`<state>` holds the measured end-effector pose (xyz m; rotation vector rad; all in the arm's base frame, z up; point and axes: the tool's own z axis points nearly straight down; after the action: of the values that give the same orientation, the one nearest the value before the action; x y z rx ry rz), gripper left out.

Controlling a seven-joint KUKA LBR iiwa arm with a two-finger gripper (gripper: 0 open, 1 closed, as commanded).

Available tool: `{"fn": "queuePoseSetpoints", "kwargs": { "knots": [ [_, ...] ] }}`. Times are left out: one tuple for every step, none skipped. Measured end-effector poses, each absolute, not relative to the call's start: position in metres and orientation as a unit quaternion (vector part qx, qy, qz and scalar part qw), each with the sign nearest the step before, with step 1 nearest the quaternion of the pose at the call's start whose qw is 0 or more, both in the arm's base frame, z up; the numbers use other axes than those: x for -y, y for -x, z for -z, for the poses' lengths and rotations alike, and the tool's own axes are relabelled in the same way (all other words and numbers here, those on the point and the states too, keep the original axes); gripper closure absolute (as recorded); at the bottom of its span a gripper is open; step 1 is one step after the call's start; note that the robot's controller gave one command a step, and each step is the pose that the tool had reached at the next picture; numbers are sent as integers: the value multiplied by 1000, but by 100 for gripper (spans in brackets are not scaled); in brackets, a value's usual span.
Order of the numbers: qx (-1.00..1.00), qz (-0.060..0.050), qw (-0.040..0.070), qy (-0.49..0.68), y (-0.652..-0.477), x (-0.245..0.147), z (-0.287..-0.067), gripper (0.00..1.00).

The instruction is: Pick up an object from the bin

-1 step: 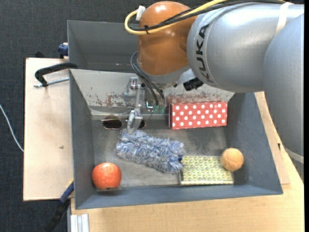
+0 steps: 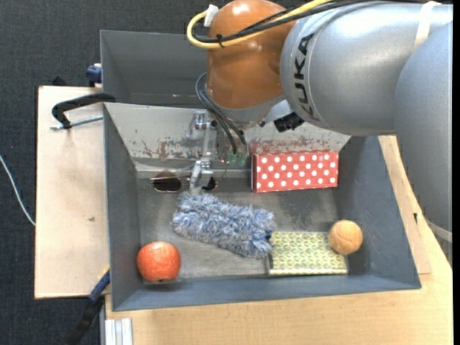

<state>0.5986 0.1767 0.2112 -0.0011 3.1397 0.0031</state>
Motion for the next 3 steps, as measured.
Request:
{"fn": "queuePoseSetpoints", "kwargs": {
  "knots": [
    [-1000,-1,2,25,-579,-144,-132,0],
    [-996,-1,-1,89,-569,-107,-136,0],
    [-997,-1,4,72,-570,-100,-144,0]
  ]
}}
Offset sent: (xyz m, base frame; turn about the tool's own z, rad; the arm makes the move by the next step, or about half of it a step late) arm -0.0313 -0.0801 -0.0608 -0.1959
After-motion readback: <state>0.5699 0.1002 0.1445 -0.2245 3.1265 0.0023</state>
